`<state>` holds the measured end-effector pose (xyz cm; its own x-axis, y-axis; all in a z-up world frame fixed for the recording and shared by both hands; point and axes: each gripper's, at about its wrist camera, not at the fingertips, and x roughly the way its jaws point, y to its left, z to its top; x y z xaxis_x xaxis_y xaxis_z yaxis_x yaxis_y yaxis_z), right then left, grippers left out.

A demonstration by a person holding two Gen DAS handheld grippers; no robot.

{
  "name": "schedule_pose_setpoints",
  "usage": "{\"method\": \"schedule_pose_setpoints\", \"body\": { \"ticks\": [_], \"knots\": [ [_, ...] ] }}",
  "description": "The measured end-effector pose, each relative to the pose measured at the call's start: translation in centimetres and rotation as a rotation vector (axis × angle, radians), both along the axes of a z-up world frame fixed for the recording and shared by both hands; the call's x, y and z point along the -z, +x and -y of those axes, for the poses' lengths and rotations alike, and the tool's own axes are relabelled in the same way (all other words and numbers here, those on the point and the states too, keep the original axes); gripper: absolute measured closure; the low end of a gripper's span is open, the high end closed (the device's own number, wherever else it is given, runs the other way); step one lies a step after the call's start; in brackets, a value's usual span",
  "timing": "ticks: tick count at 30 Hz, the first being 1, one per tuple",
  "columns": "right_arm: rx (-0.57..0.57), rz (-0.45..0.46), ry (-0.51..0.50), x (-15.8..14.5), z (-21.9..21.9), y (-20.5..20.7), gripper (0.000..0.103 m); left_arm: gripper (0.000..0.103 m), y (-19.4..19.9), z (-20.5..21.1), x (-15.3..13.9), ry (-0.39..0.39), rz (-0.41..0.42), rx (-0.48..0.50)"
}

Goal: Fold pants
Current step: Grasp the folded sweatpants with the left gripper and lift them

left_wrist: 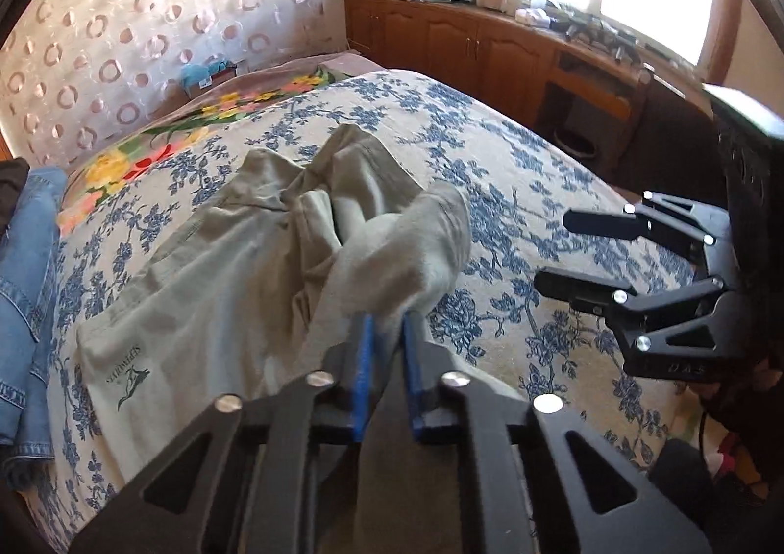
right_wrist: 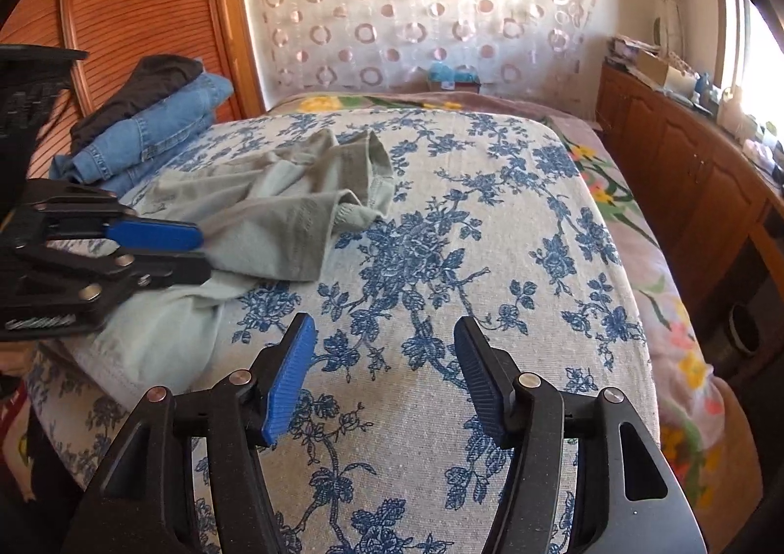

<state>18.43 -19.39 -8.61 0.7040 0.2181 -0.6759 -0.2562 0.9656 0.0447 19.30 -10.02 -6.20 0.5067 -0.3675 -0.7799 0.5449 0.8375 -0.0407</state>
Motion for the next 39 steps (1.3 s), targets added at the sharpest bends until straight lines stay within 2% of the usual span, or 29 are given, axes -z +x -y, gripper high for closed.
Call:
{"method": "schedule_pose_setpoints", "body": {
  "ticks": [10, 13, 16, 17, 18, 19, 21, 26, 27, 32, 36, 39],
  "knots": [
    [-0.01, 0.002, -0.023, -0.2, -0.5, -0.1, 0.043, 0.101, 0.5, -3.7, -2.3, -0.095, 0.038, -0.076],
    [-0.044, -0.006, 0.019, -0.5, -1.4, -0.3, 0.043, 0.102, 0.7, -4.7, -2.2, -0.077, 0.058, -0.105],
    [-0.083, -0.006, 0.042, -0.8, -2.9, -0.8, 0.043, 0.101, 0.6, -5.3, -1.8, -0.081, 0.035, -0.099],
    [-0.091, -0.001, 0.038, -0.9, -3.6, -1.1, 0.043, 0.099, 0.5, -5.3, -1.6, -0.087, 0.019, -0.086],
    [-0.095, 0.002, 0.037, -1.0, -3.9, -1.2, 0.043, 0.091, 0.4, -5.2, -1.3, -0.092, -0.005, -0.058],
    [-0.099, 0.004, 0.041, -1.1, -4.2, -1.5, 0.043, 0.078, 0.2, -5.0, -1.1, -0.092, -0.012, -0.042],
    [-0.1, 0.004, 0.047, -1.2, -4.5, -1.8, 0.043, 0.065, -0.3, -4.6, -0.8, -0.082, -0.007, -0.026],
    [-0.081, 0.001, 0.042, -1.2, -4.0, -2.5, 0.043, 0.065, -0.6, -3.9, -0.6, -0.091, -0.001, -0.01],
    [-0.078, -0.001, 0.044, -1.2, -3.8, -2.5, 0.043, 0.065, -0.5, -3.6, -0.5, -0.084, 0.004, -0.006],
    [-0.078, -0.003, 0.059, -1.4, -3.4, -2.7, 0.043, 0.098, 0.4, -2.8, -0.1, -0.056, -0.008, 0.0],
    [-0.099, -0.006, 0.069, -1.5, -3.9, -2.8, 0.043, 0.103, 0.1, -3.6, -1.2, -0.09, 0.051, -0.038],
    [-0.116, -0.006, 0.063, -1.4, -4.6, -2.7, 0.043, 0.103, 0.0, -4.9, -2.3, -0.109, 0.084, -0.078]
  ]
}}
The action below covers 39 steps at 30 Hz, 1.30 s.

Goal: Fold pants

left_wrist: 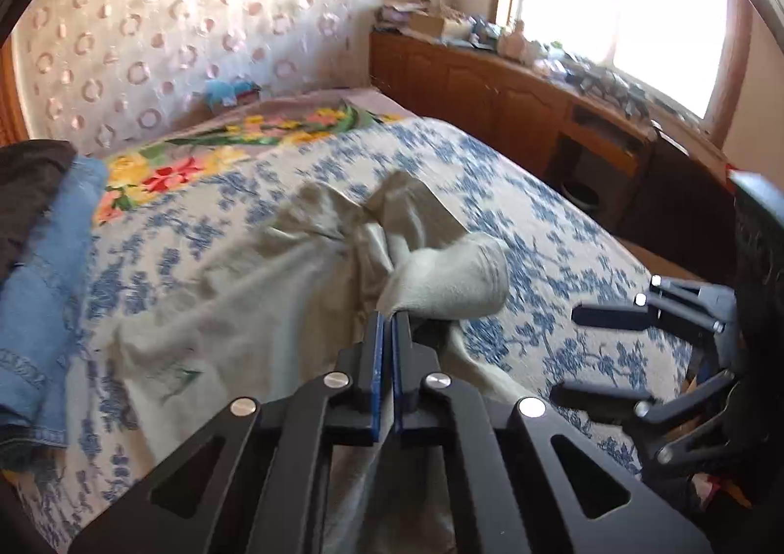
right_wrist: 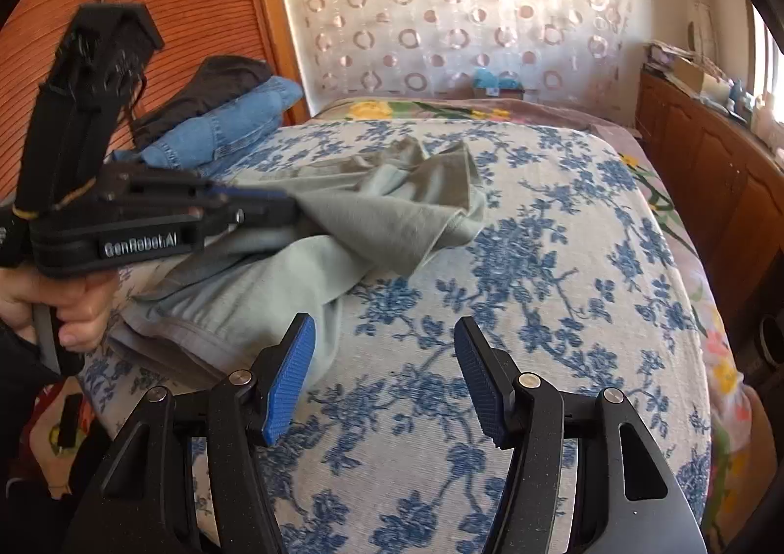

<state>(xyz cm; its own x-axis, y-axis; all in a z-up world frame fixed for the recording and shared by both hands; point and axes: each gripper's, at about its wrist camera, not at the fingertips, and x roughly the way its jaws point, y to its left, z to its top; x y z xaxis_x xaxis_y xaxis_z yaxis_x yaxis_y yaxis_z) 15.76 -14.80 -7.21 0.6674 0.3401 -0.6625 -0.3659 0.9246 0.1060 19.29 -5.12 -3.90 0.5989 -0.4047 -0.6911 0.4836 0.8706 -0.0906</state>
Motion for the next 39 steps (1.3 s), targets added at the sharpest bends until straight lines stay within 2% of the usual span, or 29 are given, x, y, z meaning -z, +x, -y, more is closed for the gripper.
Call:
{"method": "schedule_pose_setpoints", "body": {
  "ticks": [4, 7, 14, 16, 17, 19, 21, 29, 33, 39],
  "knots": [
    [-0.017, 0.001, 0.001, -0.1, -0.9, 0.4, 0.043, 0.103, -0.1, -3.2, -1.8, -0.056, 0.044, -0.078],
    [-0.03, 0.007, 0.001, -0.3, -1.5, 0.8, 0.043, 0.103, -0.1, -5.7, -2.3, -0.066, 0.06, -0.137],
    [-0.061, 0.008, 0.006, -0.4, -3.3, 2.1, 0.043, 0.103, 0.8, -10.2, -0.1, -0.005, 0.023, -0.257],
    [-0.067, 0.005, 0.004, -0.2, -3.7, 2.4, 0.043, 0.097, 0.7, -10.6, 0.6, -0.008, -0.005, -0.264],
    [-0.068, 0.002, 0.001, 0.0, -3.9, 2.6, 0.043, 0.094, 0.6, -10.8, 0.9, -0.009, -0.016, -0.264],
    [-0.069, -0.002, -0.006, 0.3, -4.1, 2.7, 0.043, 0.076, 0.4, -10.6, 1.4, -0.008, -0.019, -0.249],
    [-0.068, -0.004, -0.01, 0.6, -4.2, 2.8, 0.043, 0.065, 0.2, -9.9, 1.8, -0.004, -0.018, -0.217],
    [-0.055, -0.01, -0.017, 1.3, -3.8, 3.3, 0.043, 0.065, 0.7, -6.0, 2.1, 0.006, 0.004, -0.131],
    [-0.05, -0.008, -0.006, 1.5, -3.6, 3.3, 0.043, 0.065, 1.4, -3.7, 2.4, 0.015, -0.024, -0.062],
    [-0.037, -0.001, -0.003, 1.6, -3.6, 3.1, 0.043, 0.065, 3.0, -1.4, 3.6, 0.069, -0.086, -0.033]
  ]
}}
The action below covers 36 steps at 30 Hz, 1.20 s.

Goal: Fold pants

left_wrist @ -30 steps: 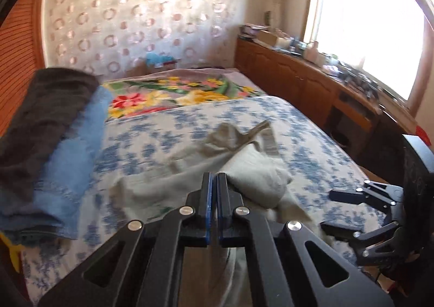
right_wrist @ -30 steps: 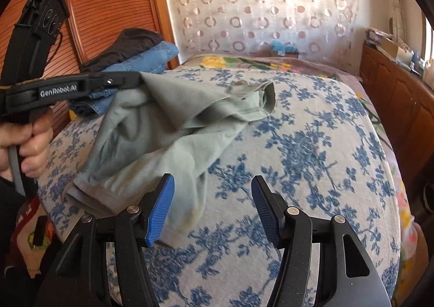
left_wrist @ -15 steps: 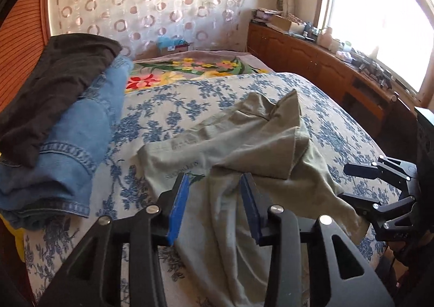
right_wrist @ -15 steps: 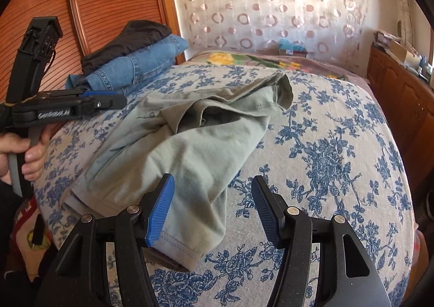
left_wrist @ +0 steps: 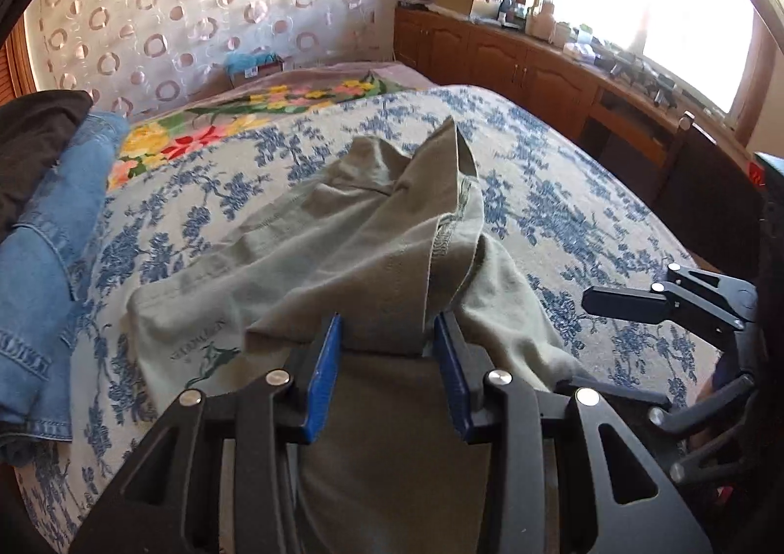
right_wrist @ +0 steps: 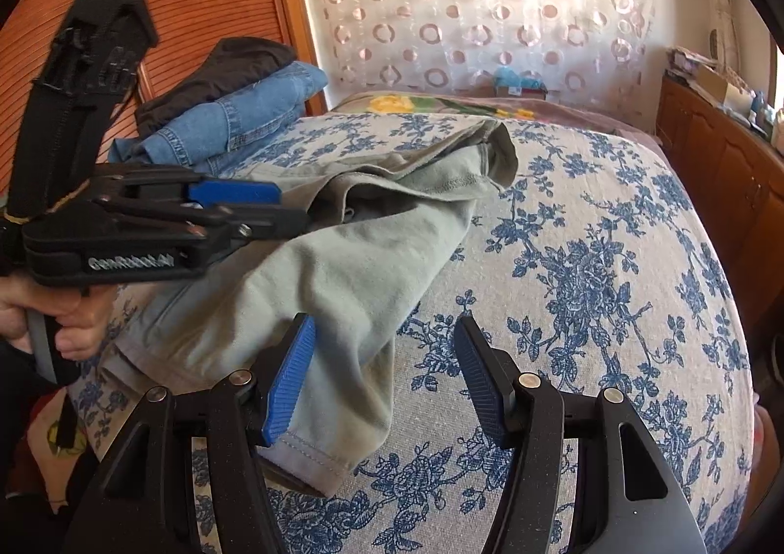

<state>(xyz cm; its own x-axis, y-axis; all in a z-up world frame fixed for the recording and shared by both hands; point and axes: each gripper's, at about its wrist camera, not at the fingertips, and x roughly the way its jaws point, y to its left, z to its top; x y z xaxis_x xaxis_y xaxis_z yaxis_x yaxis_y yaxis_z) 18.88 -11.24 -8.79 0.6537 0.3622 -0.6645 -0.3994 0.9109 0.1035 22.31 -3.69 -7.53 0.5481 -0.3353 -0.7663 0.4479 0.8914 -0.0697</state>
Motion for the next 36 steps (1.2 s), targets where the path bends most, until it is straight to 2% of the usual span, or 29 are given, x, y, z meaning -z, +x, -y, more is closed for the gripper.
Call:
{"method": "schedule_pose_setpoints", "body": {
  "ticks": [5, 7, 12, 18, 24, 27, 31, 36],
  "knots": [
    [-0.002, 0.007, -0.003, 0.0, -0.1, -0.1, 0.043, 0.066, 0.6, 0.7, 1.0, 0.034, -0.016, 0.006],
    [-0.003, 0.006, -0.003, 0.1, -0.1, -0.2, 0.043, 0.095, 0.5, 0.6, 1.0, 0.039, 0.002, -0.003],
    [-0.003, 0.006, -0.003, 0.1, -0.1, -0.2, 0.043, 0.1, 0.1, -1.7, -1.3, -0.002, 0.069, -0.055],
    [-0.002, 0.002, -0.004, 0.2, -0.2, -0.2, 0.043, 0.1, 0.9, -6.1, -4.5, -0.048, 0.114, -0.145],
    [-0.005, -0.002, -0.004, 0.4, -0.2, -0.2, 0.043, 0.099, 2.4, -8.8, -5.3, 0.001, 0.125, -0.216],
    [-0.005, -0.002, -0.004, 0.4, -0.2, -0.3, 0.043, 0.094, 3.3, -9.5, -4.7, 0.01, 0.1, -0.24],
    [-0.005, -0.002, -0.003, 0.3, -0.2, -0.2, 0.043, 0.075, 3.4, -10.2, -4.2, 0.002, 0.088, -0.266],
    [-0.005, -0.003, -0.004, 0.4, -0.2, -0.3, 0.043, 0.069, 2.3, -10.0, -3.4, -0.012, 0.079, -0.247]
  ]
}}
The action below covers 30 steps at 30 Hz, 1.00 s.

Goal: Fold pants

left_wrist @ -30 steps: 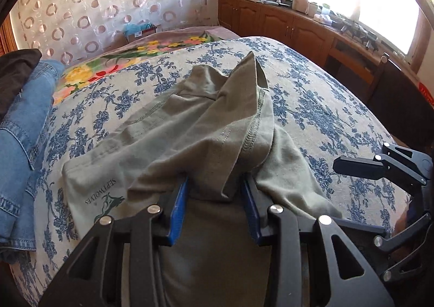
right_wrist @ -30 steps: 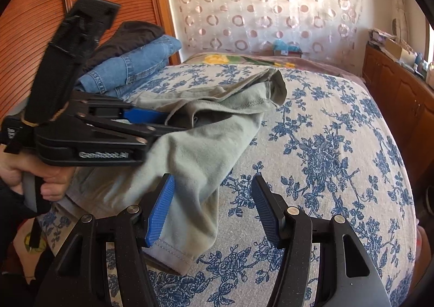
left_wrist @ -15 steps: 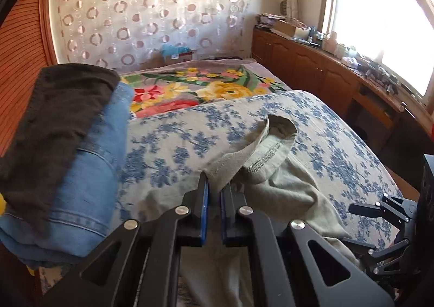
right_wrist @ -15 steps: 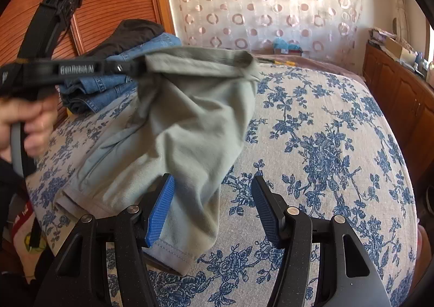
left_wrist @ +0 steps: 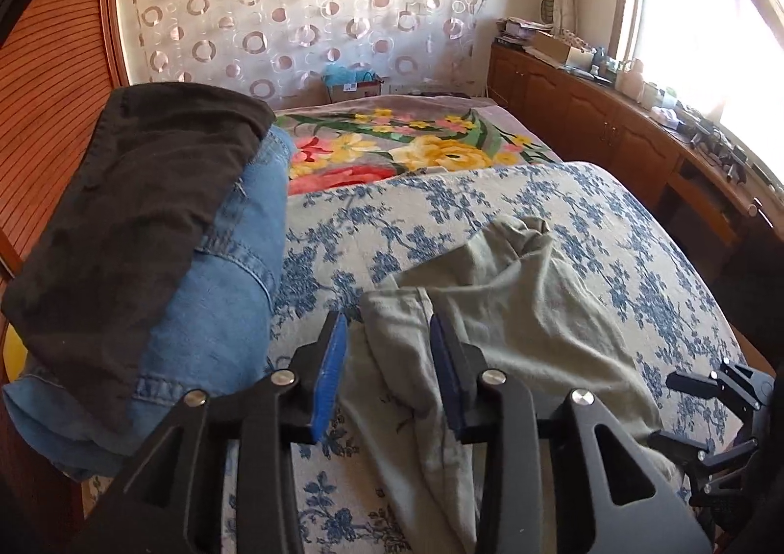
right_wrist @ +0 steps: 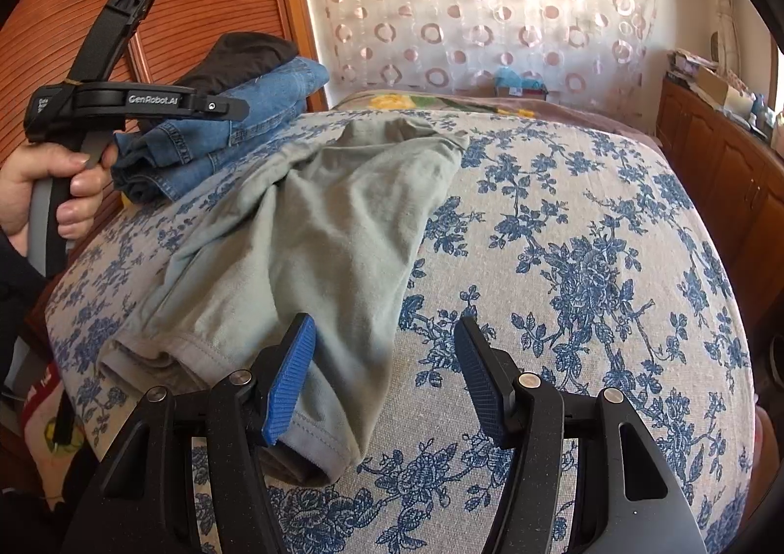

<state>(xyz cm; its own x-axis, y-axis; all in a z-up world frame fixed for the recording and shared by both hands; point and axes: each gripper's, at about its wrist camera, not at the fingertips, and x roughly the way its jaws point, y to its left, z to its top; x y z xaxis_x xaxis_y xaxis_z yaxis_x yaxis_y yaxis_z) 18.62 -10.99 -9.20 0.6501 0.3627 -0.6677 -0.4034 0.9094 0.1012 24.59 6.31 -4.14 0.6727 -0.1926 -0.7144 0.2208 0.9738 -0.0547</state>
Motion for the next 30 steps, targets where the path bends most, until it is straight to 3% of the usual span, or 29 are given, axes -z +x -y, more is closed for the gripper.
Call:
{"method": "schedule_pose_setpoints", "body": {
  "ticks": [10, 15, 16, 17, 19, 30],
  "knots": [
    [0.0, -0.002, -0.001, 0.0, 0.0, 0.0, 0.043, 0.069, -0.2, 2.1, 4.0, -0.003, -0.079, 0.06],
    [-0.001, -0.002, -0.002, 0.1, 0.0, 0.0, 0.043, 0.069, 0.9, 3.0, 4.8, 0.069, -0.075, 0.033],
    [-0.001, -0.002, -0.001, 0.1, 0.0, 0.1, 0.043, 0.084, 0.9, 3.1, 4.9, 0.081, -0.067, 0.033],
    [-0.001, -0.002, -0.001, 0.0, 0.0, 0.1, 0.043, 0.091, 0.9, 3.1, 4.9, 0.089, -0.065, 0.035],
    [-0.001, 0.001, 0.001, 0.1, 0.0, 0.0, 0.043, 0.096, 0.6, 2.7, 4.9, 0.113, -0.053, 0.029],
    [0.0, 0.01, -0.001, 0.2, 0.1, 0.0, 0.043, 0.096, 0.0, -1.8, 3.3, 0.093, -0.026, -0.068]
  ]
}}
